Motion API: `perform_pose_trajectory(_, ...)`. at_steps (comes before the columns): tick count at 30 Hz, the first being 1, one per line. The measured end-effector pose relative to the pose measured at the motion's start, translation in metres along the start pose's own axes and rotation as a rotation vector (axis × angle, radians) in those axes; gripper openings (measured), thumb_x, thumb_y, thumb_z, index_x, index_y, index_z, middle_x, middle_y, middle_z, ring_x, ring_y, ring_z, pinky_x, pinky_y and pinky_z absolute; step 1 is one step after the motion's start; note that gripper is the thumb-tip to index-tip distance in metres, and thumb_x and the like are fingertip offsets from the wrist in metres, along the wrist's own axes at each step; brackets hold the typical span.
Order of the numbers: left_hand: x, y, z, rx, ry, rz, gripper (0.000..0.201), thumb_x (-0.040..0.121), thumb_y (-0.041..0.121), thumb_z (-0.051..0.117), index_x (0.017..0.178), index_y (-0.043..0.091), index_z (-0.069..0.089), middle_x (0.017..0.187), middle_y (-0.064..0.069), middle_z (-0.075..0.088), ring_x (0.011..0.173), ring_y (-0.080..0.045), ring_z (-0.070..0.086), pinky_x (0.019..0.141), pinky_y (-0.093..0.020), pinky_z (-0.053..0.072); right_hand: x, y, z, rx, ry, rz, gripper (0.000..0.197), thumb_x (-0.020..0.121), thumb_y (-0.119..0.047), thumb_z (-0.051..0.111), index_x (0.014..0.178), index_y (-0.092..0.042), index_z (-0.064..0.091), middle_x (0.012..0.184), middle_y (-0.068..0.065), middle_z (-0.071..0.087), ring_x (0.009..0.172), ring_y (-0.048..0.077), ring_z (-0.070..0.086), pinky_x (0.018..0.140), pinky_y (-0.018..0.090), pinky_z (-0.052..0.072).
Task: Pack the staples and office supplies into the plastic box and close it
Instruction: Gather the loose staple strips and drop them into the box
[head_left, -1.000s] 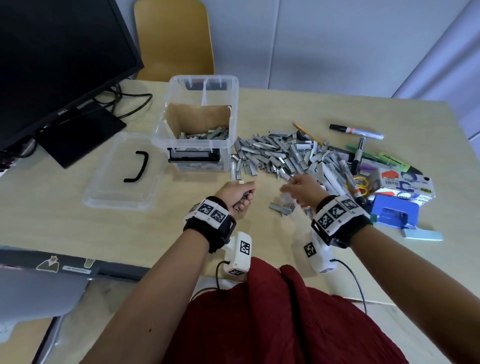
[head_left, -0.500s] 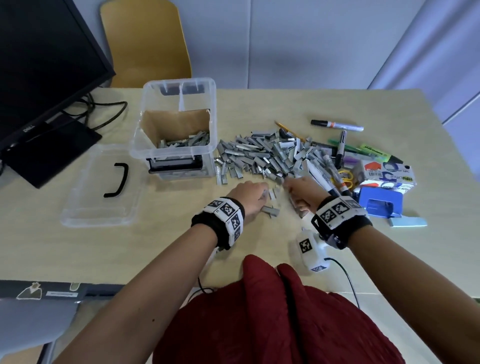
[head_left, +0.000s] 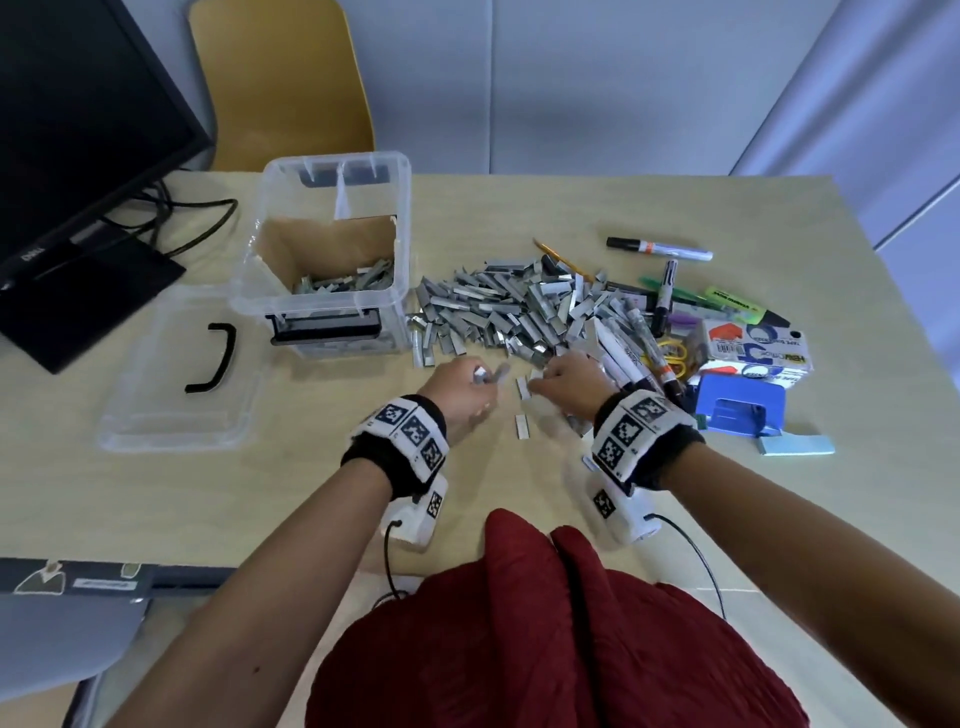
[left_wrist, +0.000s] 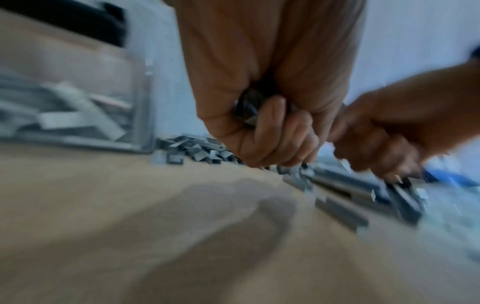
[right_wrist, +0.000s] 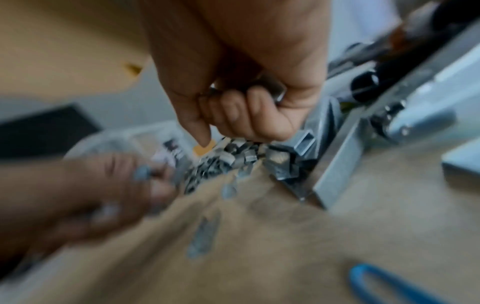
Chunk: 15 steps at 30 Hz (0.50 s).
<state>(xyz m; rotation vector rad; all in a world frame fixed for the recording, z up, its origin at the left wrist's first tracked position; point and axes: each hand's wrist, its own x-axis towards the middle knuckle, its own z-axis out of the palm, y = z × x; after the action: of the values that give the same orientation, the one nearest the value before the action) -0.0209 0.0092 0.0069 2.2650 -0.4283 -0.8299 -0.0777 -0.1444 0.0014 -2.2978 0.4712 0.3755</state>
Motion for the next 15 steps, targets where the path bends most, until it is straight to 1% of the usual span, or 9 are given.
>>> perform_pose_trajectory(2, -0.003, 0.002, -0.017, -0.240, 0.011, -0.032, 0.012, 0.094, 0.016, 0.053, 0.082, 0.015, 0.051, 0.060, 0.001, 0.047, 0.037, -0.004, 0.041, 0.037, -0.015, 0.031, -0.002, -0.005, 0.013, -0.387, -0.118, -0.037, 0.040, 0.089, -0.041, 0.054, 0.066, -0.009, 0.052, 0.071, 0.005, 0.053, 0.071, 0.020, 0.055, 0.065, 0.027, 0.048)
perform_pose_trajectory(4, -0.008, 0.010, -0.033, -0.422, -0.016, -0.007, 0.021, 0.095, 0.017, 0.052, 0.074, 0.014, 0.048, 0.049, 0.004, 0.044, 0.029, -0.002, 0.033, 0.032, -0.013, 0.025, -0.004, -0.009, 0.023, -0.591, -0.151, -0.026, 0.048, 0.085, -0.052, 0.053, 0.097, -0.006, 0.062, 0.101, 0.011, 0.060, 0.098, 0.028, 0.057, 0.082, 0.035, 0.049)
perform_pose_trajectory(6, -0.014, 0.021, -0.048, -0.621, -0.029, 0.033, 0.023, 0.096, 0.018, 0.051, 0.073, 0.014, 0.047, 0.042, 0.008, 0.044, 0.030, -0.002, 0.032, 0.031, -0.013, 0.023, -0.004, -0.013, 0.026, -0.620, -0.149, -0.017, 0.045, 0.087, -0.046, 0.053, 0.107, -0.006, 0.058, 0.110, 0.011, 0.058, 0.102, 0.028, 0.057, 0.084, 0.037, 0.048)
perform_pose_trajectory(9, -0.021, 0.035, -0.076, -1.000, -0.030, 0.087, 0.023, 0.097, 0.019, 0.045, 0.075, 0.015, 0.048, 0.043, 0.008, 0.045, 0.032, -0.001, 0.035, 0.030, -0.011, 0.025, 0.001, -0.019, 0.025, -0.523, -0.203, -0.042, 0.028, 0.087, -0.037, 0.051, 0.093, -0.009, 0.055, 0.095, 0.012, 0.057, 0.088, 0.026, 0.055, 0.085, 0.038, 0.048)
perform_pose_trajectory(10, -0.023, 0.038, -0.088, -1.106, -0.022, 0.109, 0.025, 0.098, 0.020, 0.044, 0.074, 0.015, 0.048, 0.043, 0.007, 0.046, 0.032, 0.000, 0.036, 0.029, -0.011, 0.027, 0.004, -0.020, 0.024, -0.420, -0.247, -0.024, 0.025, 0.089, -0.034, 0.050, 0.089, -0.009, 0.055, 0.086, 0.012, 0.059, 0.079, 0.025, 0.056, 0.079, 0.036, 0.051)
perform_pose_trajectory(11, -0.022, 0.040, -0.099, -1.189, 0.011, 0.114, 0.026, 0.098, 0.021, 0.043, 0.074, 0.014, 0.048, 0.044, 0.007, 0.046, 0.033, -0.001, 0.037, 0.030, -0.011, 0.029, 0.006, -0.021, 0.022, -0.232, -0.292, -0.011, 0.023, 0.090, -0.029, 0.048, 0.083, -0.009, 0.056, 0.073, 0.009, 0.059, 0.065, 0.021, 0.054, 0.065, 0.030, 0.051)
perform_pose_trajectory(12, -0.022, 0.042, -0.110, -1.254, 0.069, 0.098, 0.027, 0.099, 0.022, 0.042, 0.073, 0.014, 0.047, 0.044, 0.007, 0.045, 0.033, -0.001, 0.038, 0.030, -0.011, 0.030, 0.007, -0.021, 0.019, 0.066, -0.340, 0.042, 0.024, 0.091, -0.024, 0.047, 0.073, -0.009, 0.055, 0.058, 0.003, 0.054, 0.050, 0.016, 0.048, 0.049, 0.024, 0.043)
perform_pose_trajectory(13, -0.020, 0.043, -0.121, -1.317, 0.144, 0.064, 0.029, 0.099, 0.022, 0.042, 0.072, 0.013, 0.047, 0.045, 0.007, 0.045, 0.033, -0.002, 0.039, 0.031, -0.011, 0.030, 0.006, -0.021, 0.016, 0.397, -0.374, 0.090, 0.028, 0.089, -0.020, 0.046, 0.063, -0.012, 0.052, 0.046, -0.002, 0.046, 0.039, 0.012, 0.038, 0.040, 0.019, 0.032)
perform_pose_trajectory(15, -0.011, 0.040, -0.140, -1.423, 0.295, -0.005, 0.032, 0.099, 0.019, 0.041, 0.068, 0.012, 0.045, 0.050, 0.004, 0.044, 0.032, -0.003, 0.040, 0.033, -0.011, 0.031, 0.005, -0.018, 0.011, 0.918, -0.368, 0.091, 0.028, 0.080, -0.019, 0.046, 0.053, -0.016, 0.047, 0.041, -0.005, 0.038, 0.034, 0.010, 0.030, 0.037, 0.013, 0.021)
